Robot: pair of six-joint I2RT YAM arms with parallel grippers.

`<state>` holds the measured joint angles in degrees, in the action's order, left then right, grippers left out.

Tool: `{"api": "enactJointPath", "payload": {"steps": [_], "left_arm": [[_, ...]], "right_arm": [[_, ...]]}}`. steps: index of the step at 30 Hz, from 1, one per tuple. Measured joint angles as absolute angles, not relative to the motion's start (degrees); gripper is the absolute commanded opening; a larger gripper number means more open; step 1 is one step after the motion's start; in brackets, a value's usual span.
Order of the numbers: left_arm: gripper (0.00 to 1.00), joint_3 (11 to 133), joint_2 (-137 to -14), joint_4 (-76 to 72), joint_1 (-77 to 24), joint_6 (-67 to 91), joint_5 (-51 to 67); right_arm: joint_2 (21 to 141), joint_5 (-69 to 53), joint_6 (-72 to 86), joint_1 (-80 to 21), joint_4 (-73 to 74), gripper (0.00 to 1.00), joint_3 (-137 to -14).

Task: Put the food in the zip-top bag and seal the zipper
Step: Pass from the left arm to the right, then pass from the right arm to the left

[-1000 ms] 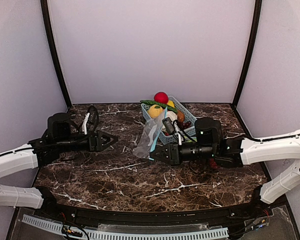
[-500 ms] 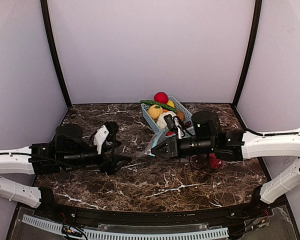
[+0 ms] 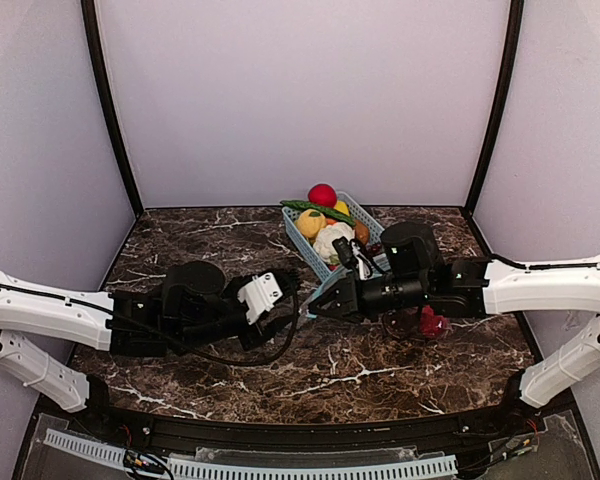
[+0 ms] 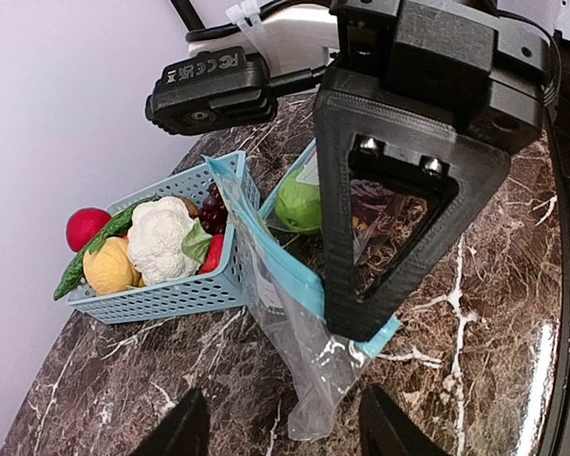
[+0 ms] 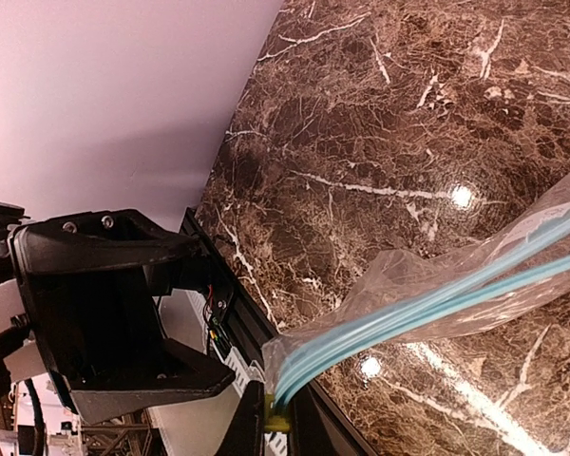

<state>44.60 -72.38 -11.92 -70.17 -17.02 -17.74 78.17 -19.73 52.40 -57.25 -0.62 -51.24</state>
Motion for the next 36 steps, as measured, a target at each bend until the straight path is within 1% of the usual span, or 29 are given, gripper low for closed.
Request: {"api": "enactJointPath", "payload": {"steps": [5,9,11,14,15,16,19,20,23,25,30,32,33,34,35,36], "left_arm": [[0.47,46.35,-75.90,-12.49,-70.57,-19.44,-17.39],[0.49,47.09,-77.95,-12.38,-70.72,-20.62,-16.45],[0.44,47.57,-78.72,-12.29,-70.74,-21.02,-16.14],[0.31,48.80,-80.09,-12.23,-70.85,-21.67,-16.40],[0.29,49.34,-80.75,-12.25,-70.94,-21.96,-16.69],[0.23,49.71,-81.28,-12.23,-71.05,-22.15,-16.97],[0.15,50.68,-83.00,-12.12,-71.83,-23.35,-18.44],[0.10,51.07,-83.61,-12.05,-72.25,-23.81,-19.18],[0.03,51.79,-84.95,-11.99,-73.08,-25.06,-20.75],[0.01,52.14,-85.67,-11.97,-73.58,-25.67,-21.82],[0.01,52.31,-86.19,-11.99,-74.13,-26.39,-23.73],[0.09,52.36,-86.19,-12.01,-74.17,-26.41,-24.32],[0.20,52.36,-86.19,-12.01,-74.17,-26.55,-24.53],[0.24,52.36,-86.19,-12.01,-74.17,-26.79,-24.71],[0.32,52.36,-86.19,-12.01,-74.17,-26.48,-24.95],[0.33,52.38,-86.21,-12.03,-74.17,-26.87,-25.21]], "right_arm": [[78.17,-19.84,53.25,-56.95,0.10,0.00,-51.24],[78.17,-19.88,53.98,-56.60,0.54,0.00,-51.44],[78.17,-19.90,54.17,-56.55,0.69,0.00,-51.44],[78.15,-19.92,54.37,-56.55,0.91,0.00,-51.44],[78.15,-19.92,54.46,-56.55,0.97,0.00,-51.44],[78.15,-19.79,54.57,-56.55,1.02,0.00,-51.44],[78.11,-19.77,54.70,-56.29,1.32,0.00,-51.44],[78.11,-19.70,54.76,-56.21,1.52,0.00,-51.44],[78.02,-19.64,55.00,-55.88,1.80,0.00,-51.44],[77.89,-19.62,55.16,-55.83,2.07,0.00,-51.44],[77.14,-19.62,55.90,-55.66,2.70,0.00,-51.44],[76.88,-19.51,56.31,-55.46,2.70,0.00,-51.44],[76.71,-19.49,56.51,-55.42,2.70,0.00,-51.42],[76.58,-19.49,56.71,-55.35,2.72,0.00,-51.42],[76.44,-19.46,56.88,-55.31,2.70,0.00,-51.42],[76.29,-19.49,57.12,-55.27,2.70,0.00,-51.42]]}}
